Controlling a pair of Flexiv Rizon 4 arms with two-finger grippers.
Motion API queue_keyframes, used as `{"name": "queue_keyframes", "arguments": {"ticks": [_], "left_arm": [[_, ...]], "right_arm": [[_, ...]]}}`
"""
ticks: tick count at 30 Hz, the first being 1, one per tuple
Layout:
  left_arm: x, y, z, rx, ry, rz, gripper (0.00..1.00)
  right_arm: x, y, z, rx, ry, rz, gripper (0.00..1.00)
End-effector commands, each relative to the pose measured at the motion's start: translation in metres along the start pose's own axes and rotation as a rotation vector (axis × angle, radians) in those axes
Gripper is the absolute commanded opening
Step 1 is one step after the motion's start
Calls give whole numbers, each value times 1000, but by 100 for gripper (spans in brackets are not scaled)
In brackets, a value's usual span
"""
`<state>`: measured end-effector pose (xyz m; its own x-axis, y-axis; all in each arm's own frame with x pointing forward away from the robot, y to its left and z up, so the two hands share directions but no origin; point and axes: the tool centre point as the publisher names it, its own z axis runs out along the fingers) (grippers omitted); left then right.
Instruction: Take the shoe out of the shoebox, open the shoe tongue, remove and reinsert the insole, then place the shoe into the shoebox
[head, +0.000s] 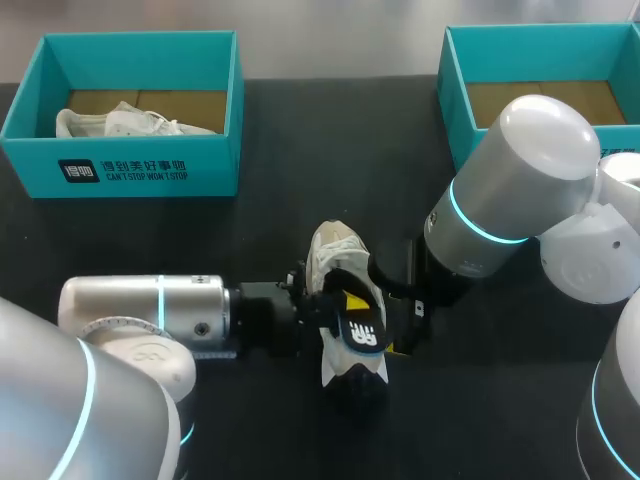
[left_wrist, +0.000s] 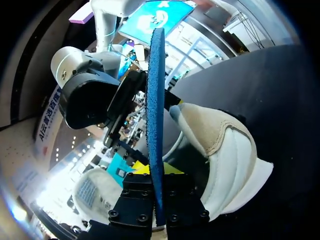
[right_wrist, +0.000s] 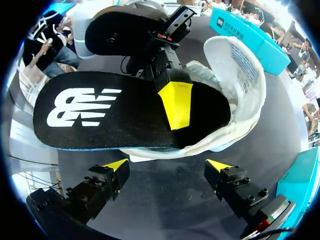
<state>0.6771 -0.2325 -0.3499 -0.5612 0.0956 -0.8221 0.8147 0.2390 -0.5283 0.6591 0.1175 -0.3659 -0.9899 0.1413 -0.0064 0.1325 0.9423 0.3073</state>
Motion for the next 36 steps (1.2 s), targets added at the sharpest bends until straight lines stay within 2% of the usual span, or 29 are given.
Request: {"name": "queue_keyframes", "arguments": {"ticks": [1, 5, 6, 7, 8, 9, 11, 19, 25, 26, 27, 36], "left_arm": [[1, 1, 6, -7, -11, -3, 0], [-4, -6, 0, 6, -31, -35, 0], [-5, -8, -2, 5, -35, -40, 7], [-4, -12, -4, 1, -38, -44, 24], [-5, -13, -5, 1, -42, -55, 35], [-6, -13, -5, 0, -43, -55, 40], [-8, -16, -7, 6, -49, -57, 40], [-15, -29, -12, 24, -77, -107, 34], [-16, -38, -12, 27, -80, -106, 15], [-15, -38, -11, 27, -78, -101, 10], [-14, -39, -10, 29, -74, -85, 0], [-2, -24, 0, 26, -72, 38, 0]], "right_arm": [[1, 0, 1, 1, -1, 0, 100], [1, 0, 1, 1, -1, 0, 100], [1, 0, 1, 1, -1, 0, 100], [1, 0, 1, 1, -1, 0, 100], [1, 0, 1, 1, -1, 0, 100], [1, 0, 1, 1, -1, 0, 100], [1, 0, 1, 1, -1, 0, 100], [1, 0, 1, 1, -1, 0, 100], [1, 0, 1, 1, -1, 0, 100], [1, 0, 1, 1, -1, 0, 100], [1, 0, 1, 1, -1, 0, 100], [1, 0, 1, 1, -1, 0, 100]]}}
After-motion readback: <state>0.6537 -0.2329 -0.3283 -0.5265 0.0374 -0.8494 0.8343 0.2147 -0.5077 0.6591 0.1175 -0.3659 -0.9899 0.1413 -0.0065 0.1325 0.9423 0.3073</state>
